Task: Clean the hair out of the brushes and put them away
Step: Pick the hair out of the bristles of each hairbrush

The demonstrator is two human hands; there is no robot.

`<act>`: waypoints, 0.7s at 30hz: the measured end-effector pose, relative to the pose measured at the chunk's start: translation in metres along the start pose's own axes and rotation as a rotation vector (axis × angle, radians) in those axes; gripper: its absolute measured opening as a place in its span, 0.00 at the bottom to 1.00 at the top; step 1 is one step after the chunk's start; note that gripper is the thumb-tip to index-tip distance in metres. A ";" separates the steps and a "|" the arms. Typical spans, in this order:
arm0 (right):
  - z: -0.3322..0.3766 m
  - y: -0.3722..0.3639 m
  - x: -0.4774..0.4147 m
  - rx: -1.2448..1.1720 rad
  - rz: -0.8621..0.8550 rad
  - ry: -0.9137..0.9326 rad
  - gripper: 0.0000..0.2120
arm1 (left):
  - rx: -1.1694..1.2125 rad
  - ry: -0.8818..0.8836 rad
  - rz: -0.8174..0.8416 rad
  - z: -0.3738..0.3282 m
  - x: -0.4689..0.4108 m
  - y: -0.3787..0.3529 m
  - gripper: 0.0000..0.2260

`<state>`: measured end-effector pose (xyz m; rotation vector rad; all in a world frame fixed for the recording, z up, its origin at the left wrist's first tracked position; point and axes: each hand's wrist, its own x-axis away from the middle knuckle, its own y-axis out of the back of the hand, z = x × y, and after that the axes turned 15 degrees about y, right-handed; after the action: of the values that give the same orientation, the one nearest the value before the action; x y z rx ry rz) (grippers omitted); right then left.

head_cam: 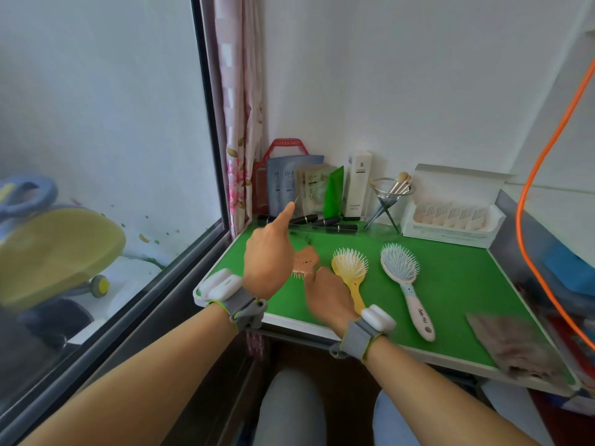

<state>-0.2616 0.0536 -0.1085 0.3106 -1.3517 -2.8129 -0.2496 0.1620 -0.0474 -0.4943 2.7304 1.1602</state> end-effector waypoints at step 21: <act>0.025 0.039 -0.046 -0.771 -0.077 -0.079 0.06 | 0.219 0.085 0.139 0.005 -0.007 -0.010 0.19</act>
<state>-0.2243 0.0530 -0.0549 0.2285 -0.1837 -3.1494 -0.2392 0.1611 -0.0559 -0.3371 2.9594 0.8700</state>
